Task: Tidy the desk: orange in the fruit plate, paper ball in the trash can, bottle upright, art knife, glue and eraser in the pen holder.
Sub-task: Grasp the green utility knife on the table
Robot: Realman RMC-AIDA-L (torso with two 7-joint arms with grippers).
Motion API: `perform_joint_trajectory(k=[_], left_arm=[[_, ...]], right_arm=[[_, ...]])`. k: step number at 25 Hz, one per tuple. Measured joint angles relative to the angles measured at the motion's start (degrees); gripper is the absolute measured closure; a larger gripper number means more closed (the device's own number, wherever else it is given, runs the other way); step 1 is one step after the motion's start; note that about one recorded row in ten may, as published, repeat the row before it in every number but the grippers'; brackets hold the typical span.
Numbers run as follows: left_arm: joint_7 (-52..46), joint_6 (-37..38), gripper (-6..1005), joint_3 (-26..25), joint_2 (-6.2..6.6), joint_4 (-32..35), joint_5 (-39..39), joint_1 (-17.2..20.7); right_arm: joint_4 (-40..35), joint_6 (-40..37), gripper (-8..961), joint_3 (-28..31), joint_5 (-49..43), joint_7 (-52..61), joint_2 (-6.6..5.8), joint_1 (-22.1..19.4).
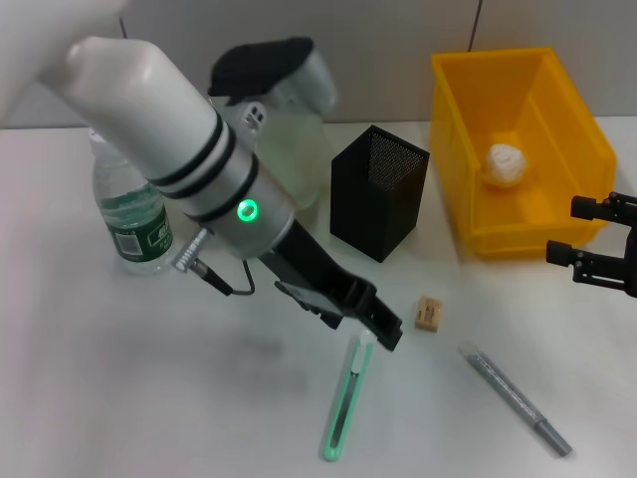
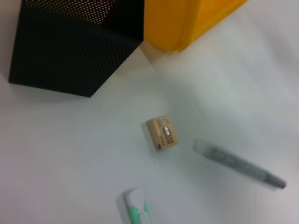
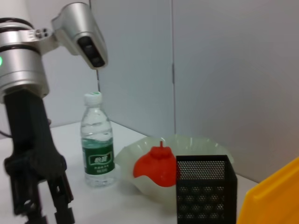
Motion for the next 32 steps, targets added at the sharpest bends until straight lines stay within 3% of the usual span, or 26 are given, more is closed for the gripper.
perform_joint_trajectory(k=[6, 8, 9, 13, 24, 27, 32], left_arm=[[5.0, -3.3, 201, 7.3, 0.00, -0.1, 0.2, -0.9], [5.0, -3.3, 201, 7.3, 0.00, -0.1, 0.2, -0.9], [7.9, -3.9, 201, 10.5, 0.01, 0.0, 1.2, -1.8], [10.1, -4.0, 201, 12.7, 0.00, 0.5, 1.8, -2.6], [13.6, -5.4, 201, 15.4, 0.01, -0.1, 2.0, -3.8], [17.3, -8.0, 201, 16.2, 0.01, -4.0, -0.4, -3.2], [18.2, -8.7, 201, 16.3, 0.01, -4.7, -0.8, -3.1]], right_arm=[[0.1, 2.2, 211, 0.0, 0.0, 1.3, 0.33, 0.2], [0.1, 2.7, 211, -0.1, 0.0, 1.6, 0.35, 0.2], [0.1, 3.6, 210, -0.1, 0.0, 1.9, 0.36, 0.2], [0.1, 4.3, 210, -0.1, 0.0, 2.5, 0.38, 0.3], [0.3, 8.2, 211, -0.1, 0.1, 3.5, 1.47, 1.2], [0.3, 8.5, 211, -0.1, 0.3, 3.5, 1.68, 1.3], [0.3, 8.8, 211, 0.0, 0.6, 3.6, 1.77, 1.5]])
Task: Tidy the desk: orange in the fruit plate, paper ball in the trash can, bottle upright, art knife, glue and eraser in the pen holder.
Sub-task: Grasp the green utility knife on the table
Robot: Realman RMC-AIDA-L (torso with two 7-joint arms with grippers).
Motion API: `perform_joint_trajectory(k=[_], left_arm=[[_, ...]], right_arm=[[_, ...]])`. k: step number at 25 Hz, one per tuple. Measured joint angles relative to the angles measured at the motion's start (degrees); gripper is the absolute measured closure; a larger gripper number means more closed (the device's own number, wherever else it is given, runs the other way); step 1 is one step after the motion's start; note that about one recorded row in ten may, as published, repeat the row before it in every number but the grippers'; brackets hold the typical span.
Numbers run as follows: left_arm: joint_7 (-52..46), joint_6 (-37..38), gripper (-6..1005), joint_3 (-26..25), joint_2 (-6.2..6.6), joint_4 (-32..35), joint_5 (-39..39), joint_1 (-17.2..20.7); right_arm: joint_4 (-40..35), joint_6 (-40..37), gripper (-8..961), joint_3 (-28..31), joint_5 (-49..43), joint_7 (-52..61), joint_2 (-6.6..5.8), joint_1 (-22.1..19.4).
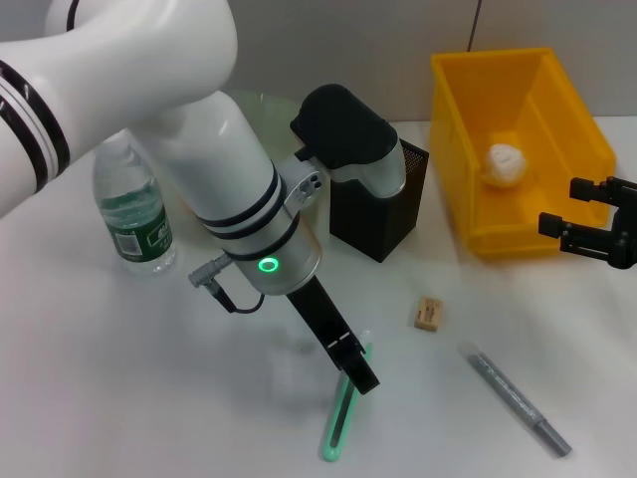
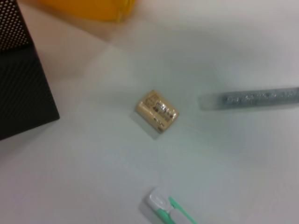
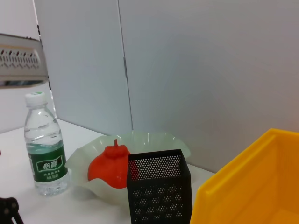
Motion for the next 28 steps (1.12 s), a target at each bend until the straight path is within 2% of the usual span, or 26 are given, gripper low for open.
perform_joint_trajectory(k=[10, 26, 28], left_arm=[[4.1, -1.6, 201, 5.8, 0.00, 0.0, -2.7, 0.7], [4.1, -3.1, 200, 8.2, 0.00, 0.2, -4.0, 0.7], [3.9, -3.3, 200, 9.9, -0.01, 0.0, -3.8, 0.7]], right_arm=[[0.0, 0.3, 210, 0.0, 0.0, 0.1, 0.12, 0.3], [0.0, 0.3, 211, -0.2, -0.4, 0.2, 0.12, 0.3], [0.0, 0.3, 211, -0.3, -0.4, 0.2, 0.12, 0.3]])
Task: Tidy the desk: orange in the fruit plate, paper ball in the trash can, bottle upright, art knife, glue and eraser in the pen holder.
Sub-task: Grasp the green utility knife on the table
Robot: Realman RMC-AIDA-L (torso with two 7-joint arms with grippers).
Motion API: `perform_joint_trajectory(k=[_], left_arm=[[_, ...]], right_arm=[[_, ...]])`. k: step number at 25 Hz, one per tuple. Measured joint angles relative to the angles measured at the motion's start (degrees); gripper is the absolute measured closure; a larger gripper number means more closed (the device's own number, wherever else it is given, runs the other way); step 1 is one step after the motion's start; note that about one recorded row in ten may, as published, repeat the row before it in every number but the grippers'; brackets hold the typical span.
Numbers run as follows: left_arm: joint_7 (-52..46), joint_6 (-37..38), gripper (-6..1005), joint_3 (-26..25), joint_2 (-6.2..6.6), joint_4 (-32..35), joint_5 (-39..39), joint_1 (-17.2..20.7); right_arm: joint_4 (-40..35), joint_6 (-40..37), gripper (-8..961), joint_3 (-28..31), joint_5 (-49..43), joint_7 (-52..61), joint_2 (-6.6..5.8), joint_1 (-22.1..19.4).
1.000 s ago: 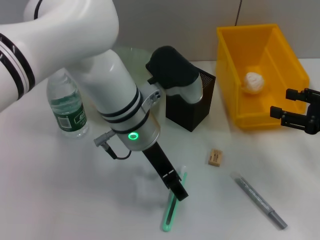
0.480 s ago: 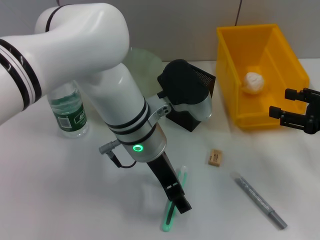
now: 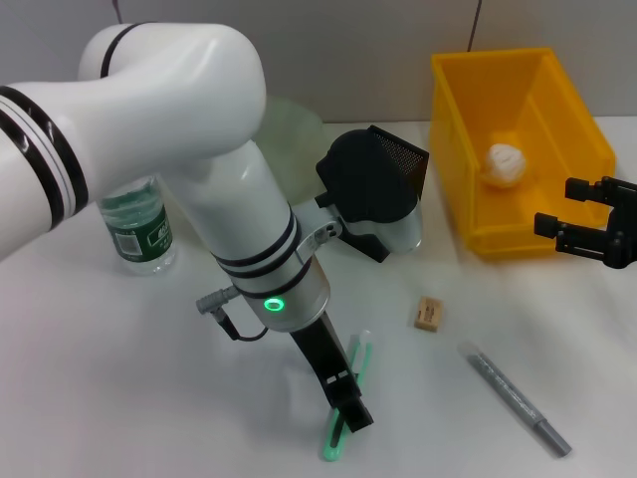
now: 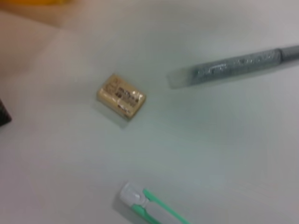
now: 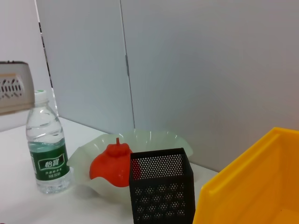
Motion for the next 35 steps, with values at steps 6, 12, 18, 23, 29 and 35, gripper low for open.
perform_joint_trajectory(k=[6, 12, 18, 23, 29, 35], left_arm=[[-0.5, -0.2, 200, 0.9, 0.00, 0.0, 0.2, 0.0], [-0.7, 0.0, 200, -0.1, 0.00, -0.4, 0.2, 0.0], [-0.9, 0.5, 200, -0.6, 0.00, -0.7, 0.2, 0.0], [-0.9, 0.9, 200, -0.9, 0.00, -0.9, 0.1, 0.0], [-1.2, 0.9, 200, -1.7, 0.01, -1.4, -0.1, 0.0], [-1.5, 0.6, 200, -1.6, 0.00, -1.4, -0.1, -0.1]], right_arm=[[0.0, 0.0, 210, 0.1, 0.0, 0.0, 0.00, 0.0], [-0.8, -0.4, 211, 0.0, 0.2, 4.9, -0.69, 1.2], [-2.7, -0.9, 210, -0.5, -0.9, 10.8, -1.22, 2.7], [-4.7, -1.5, 210, -0.5, -2.2, 16.8, -1.70, 3.6], [-8.4, -5.6, 210, 0.0, -5.8, 27.4, -3.59, 6.2], [-9.3, -8.0, 211, 0.1, -7.5, 35.5, -6.17, 9.0]])
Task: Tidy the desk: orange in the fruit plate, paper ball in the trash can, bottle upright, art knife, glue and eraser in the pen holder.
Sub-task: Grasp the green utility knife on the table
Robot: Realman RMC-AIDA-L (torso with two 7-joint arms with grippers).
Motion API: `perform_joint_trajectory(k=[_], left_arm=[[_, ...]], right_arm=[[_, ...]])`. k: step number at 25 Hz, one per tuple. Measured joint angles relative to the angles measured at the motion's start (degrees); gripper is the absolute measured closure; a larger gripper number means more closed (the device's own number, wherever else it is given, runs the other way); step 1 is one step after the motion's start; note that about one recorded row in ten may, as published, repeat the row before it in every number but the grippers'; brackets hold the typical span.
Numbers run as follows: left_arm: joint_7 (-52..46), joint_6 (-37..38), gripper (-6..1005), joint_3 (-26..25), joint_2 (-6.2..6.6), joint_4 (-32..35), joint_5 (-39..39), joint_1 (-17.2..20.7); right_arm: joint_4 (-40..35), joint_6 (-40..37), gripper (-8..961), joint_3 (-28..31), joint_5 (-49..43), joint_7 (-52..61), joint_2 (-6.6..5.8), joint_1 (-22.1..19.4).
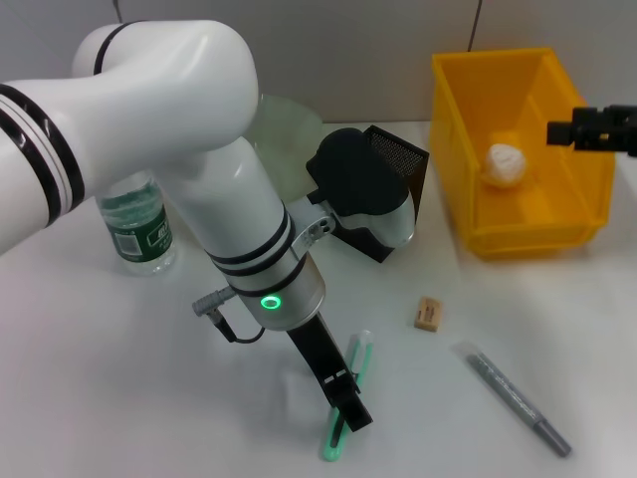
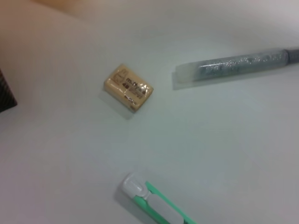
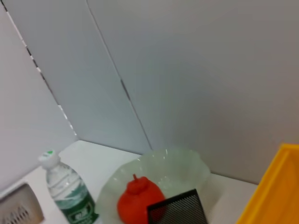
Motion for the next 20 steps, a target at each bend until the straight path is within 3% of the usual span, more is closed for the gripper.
perform_joint_trajectory(k=[4, 5, 6, 20], left_arm=[[-0.6, -0.1, 200, 0.1, 0.00, 0.0, -0.1, 0.0], [-0.6, -0.1, 200, 0.1, 0.00, 0.0, -0.1, 0.0], [-0.8, -0.1, 201, 0.1, 0.00, 0.0, -0.1, 0.0], [-1.9, -0.6, 215, 0.1, 0.00, 0.0, 0.2, -0.2]], right_arm=[[1.3, -4.7, 211, -0.3, -2.4, 7.3, -3.77, 4.2], [1.3, -4.7, 211, -0.3, -2.4, 7.3, -3.77, 4.2], [1.9, -6.0, 211, -0.2, -4.6, 8.8, -4.56, 6.0], [2.0, -6.3, 211, -0.5, -7.9, 9.7, -5.22, 9.0]])
